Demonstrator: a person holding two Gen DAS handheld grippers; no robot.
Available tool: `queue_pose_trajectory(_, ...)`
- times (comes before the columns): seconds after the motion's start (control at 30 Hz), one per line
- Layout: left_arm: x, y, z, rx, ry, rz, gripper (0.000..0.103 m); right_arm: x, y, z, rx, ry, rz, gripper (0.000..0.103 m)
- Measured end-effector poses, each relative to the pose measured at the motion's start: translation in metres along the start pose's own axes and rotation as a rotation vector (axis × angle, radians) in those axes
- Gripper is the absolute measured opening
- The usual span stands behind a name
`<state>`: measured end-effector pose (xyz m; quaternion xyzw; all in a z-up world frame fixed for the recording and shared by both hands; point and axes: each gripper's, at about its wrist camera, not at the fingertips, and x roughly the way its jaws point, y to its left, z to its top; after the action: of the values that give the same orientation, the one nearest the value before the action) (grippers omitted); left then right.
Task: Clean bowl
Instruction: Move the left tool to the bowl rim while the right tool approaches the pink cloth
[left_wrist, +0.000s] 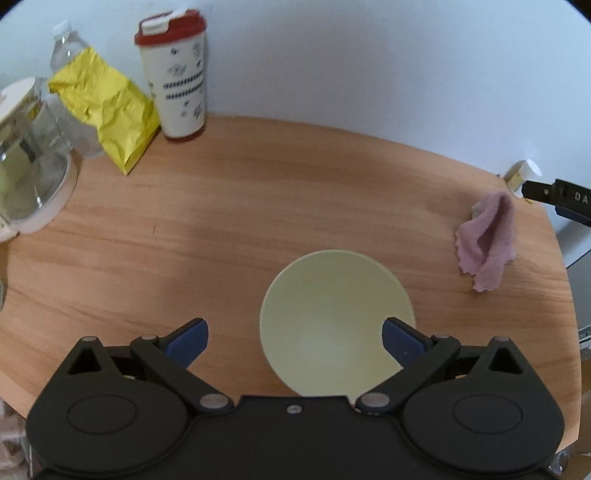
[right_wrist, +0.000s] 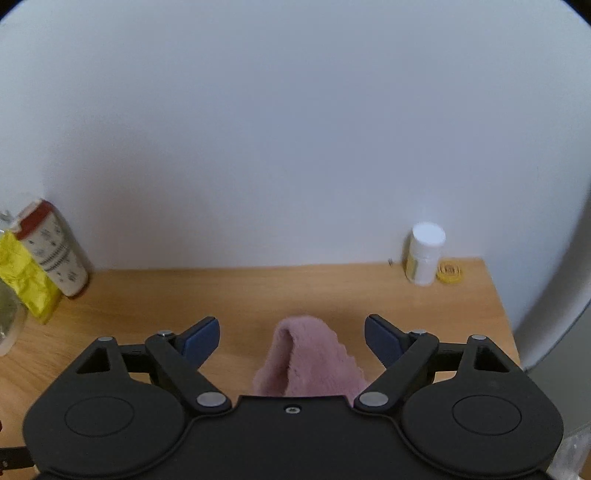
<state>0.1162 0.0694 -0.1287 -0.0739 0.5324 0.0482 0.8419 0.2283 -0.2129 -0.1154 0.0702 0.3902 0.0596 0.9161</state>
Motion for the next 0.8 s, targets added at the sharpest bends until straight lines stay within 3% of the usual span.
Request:
queue_pose_trajectory(0.2,0.015,0.006,-0.006,0.006,0.027,0.025,0.102,0.008,-0.002,-0.004,-0.093,-0.011,-0.052,0.088)
queue_pose_trajectory(0.43,0.024,0.015,-0.011,-0.027,0.052,0.006,0.102,0.029,-0.016,-0.004,-0.060,0.052,-0.034,0.077)
queue_pose_trajectory(0.57,0.023,0.016,-0.015,-0.016,0.047,0.034,0.102,0.040,-0.022,-0.003,-0.039,0.055,0.013,0.077)
queue_pose_trajectory(0.8,0.021,0.020,-0.018,0.006,0.045,0.049,0.102,0.052,-0.031,-0.004,-0.003,0.041,0.010,0.077)
